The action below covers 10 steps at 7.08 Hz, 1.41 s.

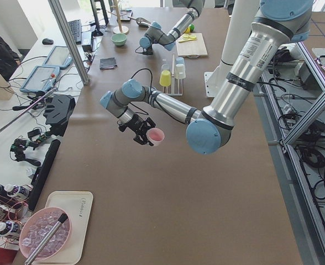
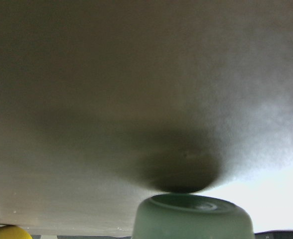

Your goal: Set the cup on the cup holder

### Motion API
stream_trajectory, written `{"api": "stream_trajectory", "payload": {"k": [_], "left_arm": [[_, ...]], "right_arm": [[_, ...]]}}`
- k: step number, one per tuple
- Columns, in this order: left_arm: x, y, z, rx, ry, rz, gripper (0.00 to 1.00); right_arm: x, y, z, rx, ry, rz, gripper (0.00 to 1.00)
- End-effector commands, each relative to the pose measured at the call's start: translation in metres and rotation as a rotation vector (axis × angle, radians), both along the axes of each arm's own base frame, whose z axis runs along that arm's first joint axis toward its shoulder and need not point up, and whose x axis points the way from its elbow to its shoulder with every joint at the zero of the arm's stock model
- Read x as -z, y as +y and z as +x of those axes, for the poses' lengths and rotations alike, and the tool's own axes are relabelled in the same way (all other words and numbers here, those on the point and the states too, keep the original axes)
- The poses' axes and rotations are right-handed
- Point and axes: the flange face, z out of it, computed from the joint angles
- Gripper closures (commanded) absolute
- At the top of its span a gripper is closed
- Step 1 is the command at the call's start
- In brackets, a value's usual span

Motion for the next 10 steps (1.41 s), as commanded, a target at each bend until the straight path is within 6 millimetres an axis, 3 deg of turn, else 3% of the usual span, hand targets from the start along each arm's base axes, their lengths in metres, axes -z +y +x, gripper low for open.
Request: {"api": "stream_trajectory", "payload": {"k": [1,2,3,4,6,8,10], "left_arm": [[0.048,-0.011,-0.010,0.077,0.059,0.195,1.00],[0.078,-0.013,-0.019,0.069,0.040,0.376,1.00],[0.111,-0.009,-0.022,0.112,0.076,0.470,1.00],[0.143,0.002,-0.020,0.124,0.119,0.544,1.00],[0.177,0.001,0.006,0.231,0.231,0.689,1.00],[0.223,0.020,0.043,0.392,0.392,0.770,1.00],[0.267,0.052,0.071,0.521,0.600,0.811,1.00]], "right_arm": [[0.001,-0.002,0.004,-0.004,-0.003,0.003,0.07],[-0.001,0.000,0.008,-0.003,-0.007,0.005,0.39],[0.000,-0.003,0.013,-0.004,-0.002,0.026,0.81],[-0.002,-0.006,0.029,-0.021,-0.007,0.033,0.99],[0.014,-0.018,0.079,-0.047,-0.056,0.058,1.00],[0.047,-0.041,0.131,-0.027,-0.138,0.063,1.00],[0.085,-0.023,0.163,-0.065,-0.303,0.077,1.00]]}}
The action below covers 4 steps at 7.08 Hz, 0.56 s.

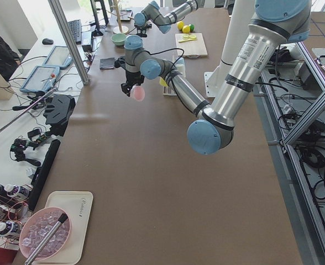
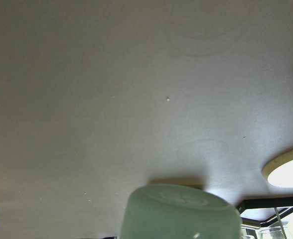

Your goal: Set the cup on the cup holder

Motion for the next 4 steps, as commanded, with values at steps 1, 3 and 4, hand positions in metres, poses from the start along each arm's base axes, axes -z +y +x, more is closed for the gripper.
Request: {"api": "stream_trajectory", "payload": {"k": [1,3,4], "left_arm": [[0.043,0.030,0.017,0.076,0.301,0.062,1.00],[0.057,0.049,0.002,0.107,0.528,0.106,1.00],[0.066,0.063,-0.001,0.102,0.628,0.124,1.00]], "right_arm": [[0.046,0.012,0.041,-0.049,-0.184,0.015,1.00],[0.062,0.004,0.052,-0.108,-0.406,-0.015,1.00],[0.077,-0.001,0.072,-0.155,-0.583,-0.063,1.00]]}}
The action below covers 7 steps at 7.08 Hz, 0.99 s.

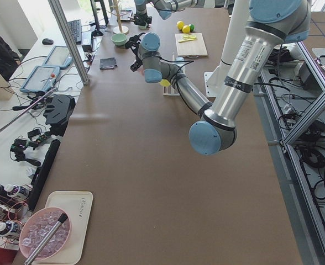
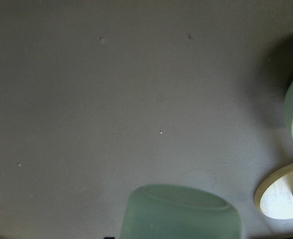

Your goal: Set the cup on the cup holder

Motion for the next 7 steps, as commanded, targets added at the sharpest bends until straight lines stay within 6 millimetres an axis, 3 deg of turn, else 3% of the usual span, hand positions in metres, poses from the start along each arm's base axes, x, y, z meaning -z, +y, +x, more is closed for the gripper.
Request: {"api": "stream_trajectory", "payload": {"k": [1,3,5,6,7], "left_arm": [[0.005,0.035,-0.002,0.014,0.234,0.098,1.00],[-0.024,0.079,0.003,0.095,0.404,0.227,1.00],[-0.046,0.100,-0.008,0.094,0.461,0.300,1.00],[-0.042,0.115,0.014,0.117,0.448,0.368,1.00],[-0.039,0.153,0.062,0.185,0.459,0.377,1.00]], "right_arm": [[0.022,-0.006,0.032,-0.048,-0.355,-0.057,1.00],[0.016,0.023,0.036,-0.177,-0.582,-0.072,1.00],[0.053,0.049,0.018,-0.267,-0.860,-0.049,1.00],[0.071,0.064,0.007,-0.312,-0.981,-0.072,1.00],[0.086,0.078,0.005,-0.370,-1.102,-0.118,1.00]]}}
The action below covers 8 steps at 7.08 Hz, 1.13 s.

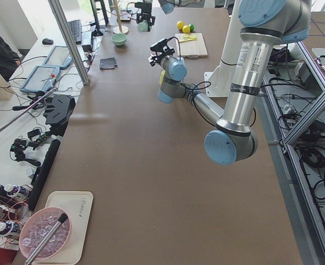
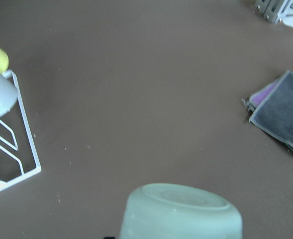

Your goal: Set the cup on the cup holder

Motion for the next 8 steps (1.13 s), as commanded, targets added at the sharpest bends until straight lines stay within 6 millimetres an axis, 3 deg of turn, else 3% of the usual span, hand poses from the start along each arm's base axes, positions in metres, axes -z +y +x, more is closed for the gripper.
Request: {"api": "stream_trajectory", "payload": {"k": [1,3,4,5,6,8], "left_arm": [[0.007,0.068,0.075,0.133,0.021,0.013,1.00],[0.012,0.128,0.107,0.205,0.051,-0.020,1.00],[0.006,0.149,0.113,0.256,0.047,-0.009,1.00],[0.005,0.149,0.113,0.333,0.025,0.008,1.00],[0.008,0.149,0.116,0.343,0.026,0.004,1.00],[0.006,0.146,0.144,0.366,0.011,-0.011,1.00]], "right_arm": [[0.030,0.030,-0.008,-0.073,-0.260,-0.069,1.00],[0.061,0.073,-0.064,-0.169,-0.470,-0.103,1.00],[0.068,0.094,-0.102,-0.201,-0.513,-0.114,1.00],[0.080,0.120,-0.143,-0.233,-0.538,-0.117,1.00],[0.083,0.134,-0.165,-0.244,-0.542,-0.122,1.00],[0.080,0.140,-0.177,-0.236,-0.527,-0.129,1.00]]}}
